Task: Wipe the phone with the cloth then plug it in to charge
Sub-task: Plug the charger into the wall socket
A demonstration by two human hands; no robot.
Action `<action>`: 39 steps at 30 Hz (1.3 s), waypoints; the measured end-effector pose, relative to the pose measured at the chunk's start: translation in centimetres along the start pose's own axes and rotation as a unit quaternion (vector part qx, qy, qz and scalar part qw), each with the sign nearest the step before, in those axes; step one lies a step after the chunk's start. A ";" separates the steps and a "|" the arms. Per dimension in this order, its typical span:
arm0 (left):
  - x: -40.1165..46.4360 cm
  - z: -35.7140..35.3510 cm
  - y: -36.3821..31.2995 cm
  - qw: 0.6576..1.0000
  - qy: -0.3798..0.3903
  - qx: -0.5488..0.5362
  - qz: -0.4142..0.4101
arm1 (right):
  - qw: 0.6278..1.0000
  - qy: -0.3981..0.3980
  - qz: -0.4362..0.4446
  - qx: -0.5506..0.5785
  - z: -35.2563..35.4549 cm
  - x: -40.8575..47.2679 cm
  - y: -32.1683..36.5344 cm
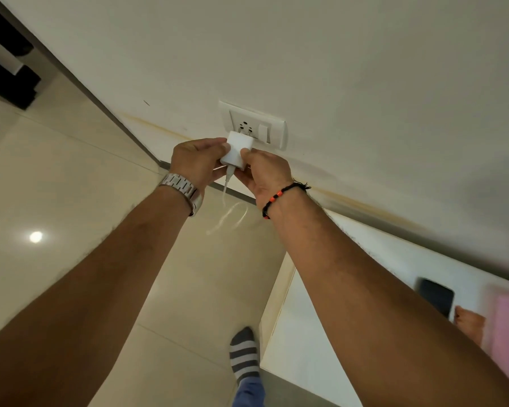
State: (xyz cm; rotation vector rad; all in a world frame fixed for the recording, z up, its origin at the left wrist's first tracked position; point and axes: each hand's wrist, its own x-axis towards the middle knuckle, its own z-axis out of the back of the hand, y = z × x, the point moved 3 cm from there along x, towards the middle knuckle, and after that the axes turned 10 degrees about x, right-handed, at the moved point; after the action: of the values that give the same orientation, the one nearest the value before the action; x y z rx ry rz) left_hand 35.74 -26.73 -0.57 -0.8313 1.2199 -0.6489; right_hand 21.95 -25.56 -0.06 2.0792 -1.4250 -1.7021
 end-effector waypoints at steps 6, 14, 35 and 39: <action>0.2 -0.6 -0.9 1.000 -0.003 0.010 -0.002 | 1.000 -0.018 0.015 0.012 0.0 0.4 0.1; 1.0 -1.3 -2.1 0.998 -0.031 0.048 -0.003 | 0.998 -0.048 0.028 0.016 -0.8 0.9 1.2; -11.7 -9.2 9.3 0.957 0.167 -0.150 0.181 | 0.956 -0.208 -0.173 -0.117 18.6 -4.8 -5.7; -13.6 -11.4 8.8 0.953 0.182 -0.166 0.177 | 0.970 -0.099 -0.206 0.081 18.9 -6.1 -5.5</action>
State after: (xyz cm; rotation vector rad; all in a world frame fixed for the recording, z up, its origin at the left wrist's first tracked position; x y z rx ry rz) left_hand 21.47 -13.13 -2.01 -0.7571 1.7990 -0.3098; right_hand 10.24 -9.65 -6.00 2.4974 -1.2843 -2.0548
